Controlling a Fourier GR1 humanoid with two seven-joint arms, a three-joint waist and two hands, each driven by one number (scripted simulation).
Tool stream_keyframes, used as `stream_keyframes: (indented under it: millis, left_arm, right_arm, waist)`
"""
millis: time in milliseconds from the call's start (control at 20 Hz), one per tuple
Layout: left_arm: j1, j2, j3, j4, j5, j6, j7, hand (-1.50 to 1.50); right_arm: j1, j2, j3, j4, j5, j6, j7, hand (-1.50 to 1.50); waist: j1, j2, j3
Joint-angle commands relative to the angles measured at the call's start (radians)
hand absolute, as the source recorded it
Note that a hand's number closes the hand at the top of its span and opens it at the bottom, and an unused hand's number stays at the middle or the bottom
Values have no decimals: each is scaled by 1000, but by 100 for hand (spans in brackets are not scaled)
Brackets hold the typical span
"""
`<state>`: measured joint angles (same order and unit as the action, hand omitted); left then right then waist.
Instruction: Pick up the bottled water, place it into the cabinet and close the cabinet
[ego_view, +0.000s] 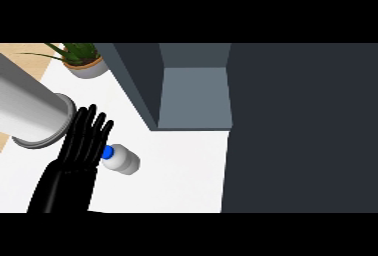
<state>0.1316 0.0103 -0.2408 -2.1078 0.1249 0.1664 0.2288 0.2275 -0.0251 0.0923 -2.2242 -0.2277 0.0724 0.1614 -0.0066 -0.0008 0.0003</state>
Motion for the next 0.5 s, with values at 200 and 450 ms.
stream_keyframes:
  millis: [200, 450]
  left_arm:
    - [124, -10, -90, -93, -18, 68, 52, -150]
    - [275, 34, -90, -159, 40, -3, -29, -150]
  right_arm:
    - [210, 7, 40, -62, -87, 88, -42, -150]
    - [236, 6, 1, -70, -98, 101, -60, -150]
  waist:
    - [2, -1, 0]
    - [6, -1, 0]
